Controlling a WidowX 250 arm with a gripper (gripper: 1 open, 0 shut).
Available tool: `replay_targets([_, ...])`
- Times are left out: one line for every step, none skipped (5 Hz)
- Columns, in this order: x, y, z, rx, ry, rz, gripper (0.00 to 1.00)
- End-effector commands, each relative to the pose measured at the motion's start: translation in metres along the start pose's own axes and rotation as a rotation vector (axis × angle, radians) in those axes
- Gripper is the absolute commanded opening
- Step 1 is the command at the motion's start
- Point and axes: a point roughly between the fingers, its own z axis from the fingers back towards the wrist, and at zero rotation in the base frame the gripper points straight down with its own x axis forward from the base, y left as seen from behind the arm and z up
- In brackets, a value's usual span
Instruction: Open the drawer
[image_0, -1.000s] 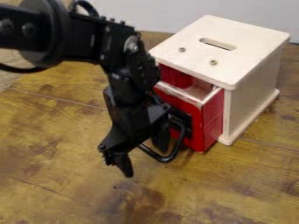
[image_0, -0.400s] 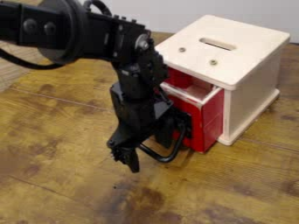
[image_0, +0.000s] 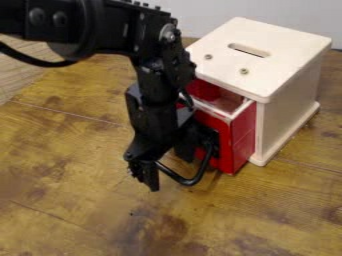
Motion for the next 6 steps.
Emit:
replay_targets([-0.013, -0.007, 0.036, -0.09, -0.017, 0.011, 1.0])
replay_targets([-0.023, -0.003, 0.038, -0.086, -0.023, 0.026, 1.0])
replay_targets([-0.031, -0.002, 0.035, -0.07, -0.026, 0.05, 1.0])
replay_targets([-0.04, -0.002, 0.032, -0.055, -0.03, 0.075, 1.0])
replay_targets([-0.048, -0.001, 0.029, -0.04, -0.034, 0.1, 1.0])
replay_targets([-0.044, 0.003, 0.028, -0.027, -0.039, 0.124, 0.0])
